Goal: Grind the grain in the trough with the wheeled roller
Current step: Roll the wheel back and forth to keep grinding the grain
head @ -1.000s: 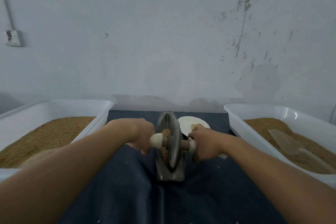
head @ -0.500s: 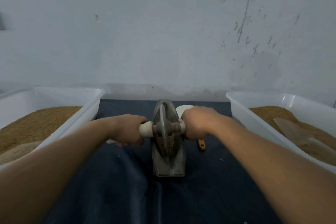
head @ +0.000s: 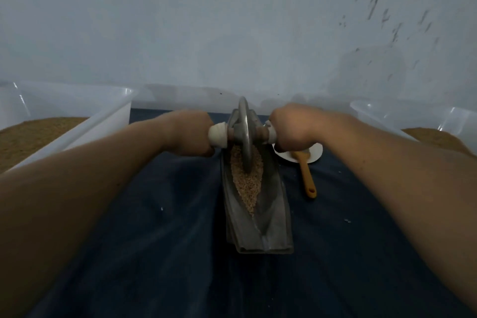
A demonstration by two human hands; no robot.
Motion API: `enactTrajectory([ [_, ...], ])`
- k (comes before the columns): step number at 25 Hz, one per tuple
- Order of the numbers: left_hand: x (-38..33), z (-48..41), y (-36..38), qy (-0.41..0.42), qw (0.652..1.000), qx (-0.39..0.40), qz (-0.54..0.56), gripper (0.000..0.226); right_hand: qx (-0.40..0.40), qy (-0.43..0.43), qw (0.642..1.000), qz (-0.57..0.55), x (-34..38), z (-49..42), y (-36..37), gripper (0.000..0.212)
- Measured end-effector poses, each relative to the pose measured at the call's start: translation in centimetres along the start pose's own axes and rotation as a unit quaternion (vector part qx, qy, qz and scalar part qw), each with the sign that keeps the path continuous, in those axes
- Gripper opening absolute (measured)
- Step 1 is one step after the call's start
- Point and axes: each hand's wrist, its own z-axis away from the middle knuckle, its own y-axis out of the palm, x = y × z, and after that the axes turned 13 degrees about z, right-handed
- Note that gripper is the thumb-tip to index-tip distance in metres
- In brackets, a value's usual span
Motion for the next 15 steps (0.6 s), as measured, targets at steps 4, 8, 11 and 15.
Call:
enactTrajectory([
  [4, 1.0, -1.1, 0.3, 0.005, 0.999, -0.037, -0.005, 0.019, -0.047, 0.021, 0.999, -0.003, -0.4, -0.7, 0.5, 0.017],
  [8, 0.3, -0.3, -0.1, -0.01, 0.999, -0.03, -0.023, 0.021, -0.046, 0.046, 0.998, -0.016, 0.3, 0.4, 1.1, 0.011],
  [11, -0.9, 1.2, -0.5, -0.031, 0.999, -0.01, -0.029, 0.023, -0.022, 0.046, 0.998, -0.03, 1.0, 2.6, 0.9, 0.008],
  [15, -2.2, 3.7, -0.7, -0.06, 0.997, 0.048, 0.008, 0.021, -0.014, 0.041, 0.998, -0.053, 1.7, 6.0, -0.1, 0.012],
])
